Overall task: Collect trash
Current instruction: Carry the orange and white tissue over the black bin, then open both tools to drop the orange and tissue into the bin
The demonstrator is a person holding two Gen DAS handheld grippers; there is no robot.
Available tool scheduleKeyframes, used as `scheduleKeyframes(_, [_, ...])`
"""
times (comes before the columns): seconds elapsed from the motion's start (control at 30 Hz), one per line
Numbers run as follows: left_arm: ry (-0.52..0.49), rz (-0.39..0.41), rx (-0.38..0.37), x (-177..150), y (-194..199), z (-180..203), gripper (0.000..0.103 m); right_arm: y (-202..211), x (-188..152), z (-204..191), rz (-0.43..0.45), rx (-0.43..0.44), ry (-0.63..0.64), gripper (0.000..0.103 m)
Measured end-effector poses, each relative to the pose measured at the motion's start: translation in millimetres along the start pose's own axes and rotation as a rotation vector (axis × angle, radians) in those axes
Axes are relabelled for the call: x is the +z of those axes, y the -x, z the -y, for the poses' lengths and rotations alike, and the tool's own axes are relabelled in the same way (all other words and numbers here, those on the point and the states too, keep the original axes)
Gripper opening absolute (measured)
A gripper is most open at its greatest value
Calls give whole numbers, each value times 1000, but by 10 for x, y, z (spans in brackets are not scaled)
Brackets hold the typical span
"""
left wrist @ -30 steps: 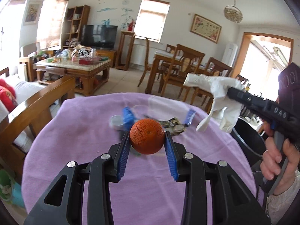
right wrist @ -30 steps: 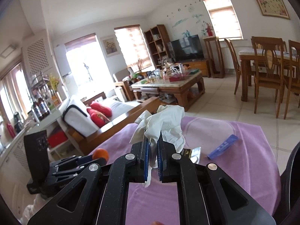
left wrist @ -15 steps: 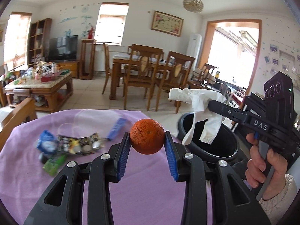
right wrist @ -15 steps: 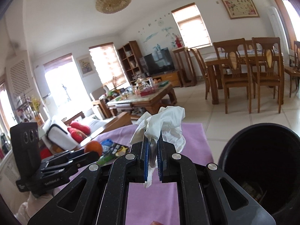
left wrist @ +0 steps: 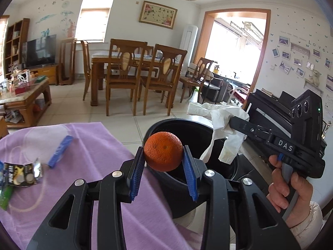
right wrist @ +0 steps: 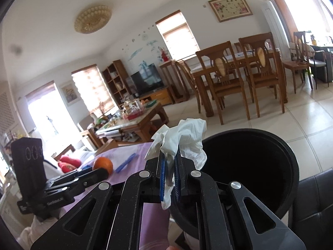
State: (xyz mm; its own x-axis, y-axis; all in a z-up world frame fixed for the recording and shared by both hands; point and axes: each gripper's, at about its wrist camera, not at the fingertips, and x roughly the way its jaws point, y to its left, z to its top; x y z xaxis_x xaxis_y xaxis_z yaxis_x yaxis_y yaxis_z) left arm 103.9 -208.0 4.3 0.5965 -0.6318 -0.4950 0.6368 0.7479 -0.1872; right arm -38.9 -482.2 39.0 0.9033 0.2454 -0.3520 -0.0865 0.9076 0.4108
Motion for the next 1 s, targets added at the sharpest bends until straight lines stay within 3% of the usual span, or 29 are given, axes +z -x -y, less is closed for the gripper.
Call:
scheduleKeyframes(0.57, [-64,-158,-59,-39,-909,549,37,-23,-365,850,-72,-84,-120,9])
scheduleKeyframes(1.0, [-77,-238,-44,-75,-1123,589,37,-207,-456,1043,-93,-103,-148,9])
